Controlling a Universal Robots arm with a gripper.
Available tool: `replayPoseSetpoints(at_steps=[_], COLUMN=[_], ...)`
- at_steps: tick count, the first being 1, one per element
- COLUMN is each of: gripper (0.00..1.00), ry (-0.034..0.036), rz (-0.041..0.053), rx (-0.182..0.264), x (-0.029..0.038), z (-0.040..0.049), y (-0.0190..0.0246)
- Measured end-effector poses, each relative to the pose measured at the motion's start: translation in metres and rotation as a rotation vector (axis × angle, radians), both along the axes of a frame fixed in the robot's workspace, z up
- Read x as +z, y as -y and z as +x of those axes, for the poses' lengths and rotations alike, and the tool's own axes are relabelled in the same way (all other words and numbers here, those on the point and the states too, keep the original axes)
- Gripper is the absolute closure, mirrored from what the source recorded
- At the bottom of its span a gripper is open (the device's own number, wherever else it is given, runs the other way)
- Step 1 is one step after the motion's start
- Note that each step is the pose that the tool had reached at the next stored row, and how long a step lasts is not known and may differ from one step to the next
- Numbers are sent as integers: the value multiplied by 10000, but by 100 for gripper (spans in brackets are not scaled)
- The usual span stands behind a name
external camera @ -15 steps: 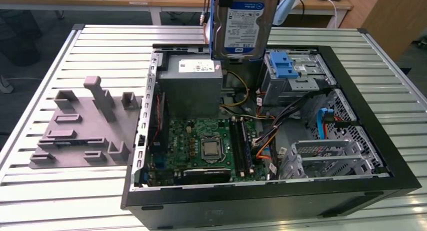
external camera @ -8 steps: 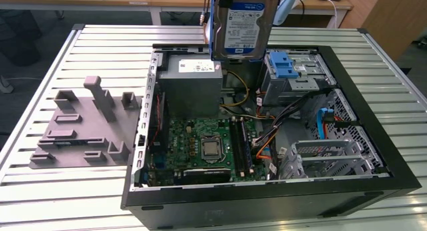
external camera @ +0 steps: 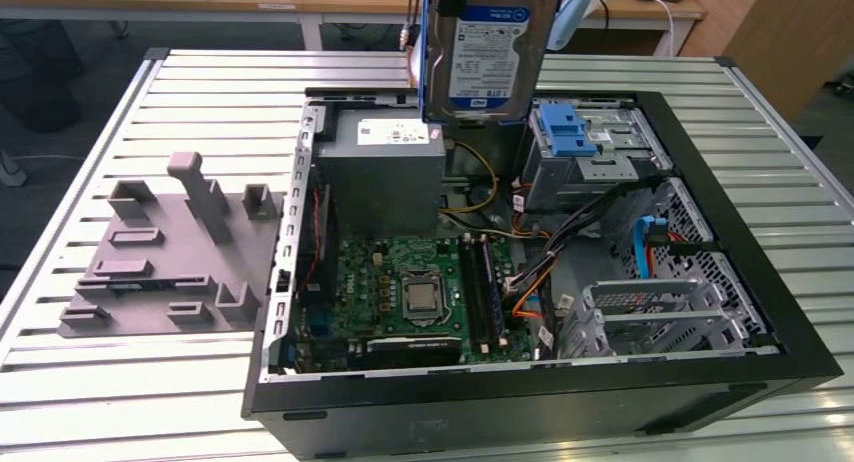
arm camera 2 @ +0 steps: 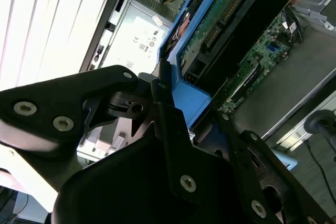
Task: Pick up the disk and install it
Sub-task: 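Pick up the disk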
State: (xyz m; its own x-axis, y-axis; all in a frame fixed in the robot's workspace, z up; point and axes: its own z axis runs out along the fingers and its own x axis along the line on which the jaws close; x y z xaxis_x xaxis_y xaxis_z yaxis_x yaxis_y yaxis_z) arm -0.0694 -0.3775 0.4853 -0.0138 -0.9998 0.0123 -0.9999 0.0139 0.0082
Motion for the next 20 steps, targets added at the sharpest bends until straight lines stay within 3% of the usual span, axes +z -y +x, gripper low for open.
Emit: replayPoseSetpoints(at_steps=[20], gripper=[64], ry=[0], rz=[-48], rx=[0], x=[-4], z=[0], y=[79])
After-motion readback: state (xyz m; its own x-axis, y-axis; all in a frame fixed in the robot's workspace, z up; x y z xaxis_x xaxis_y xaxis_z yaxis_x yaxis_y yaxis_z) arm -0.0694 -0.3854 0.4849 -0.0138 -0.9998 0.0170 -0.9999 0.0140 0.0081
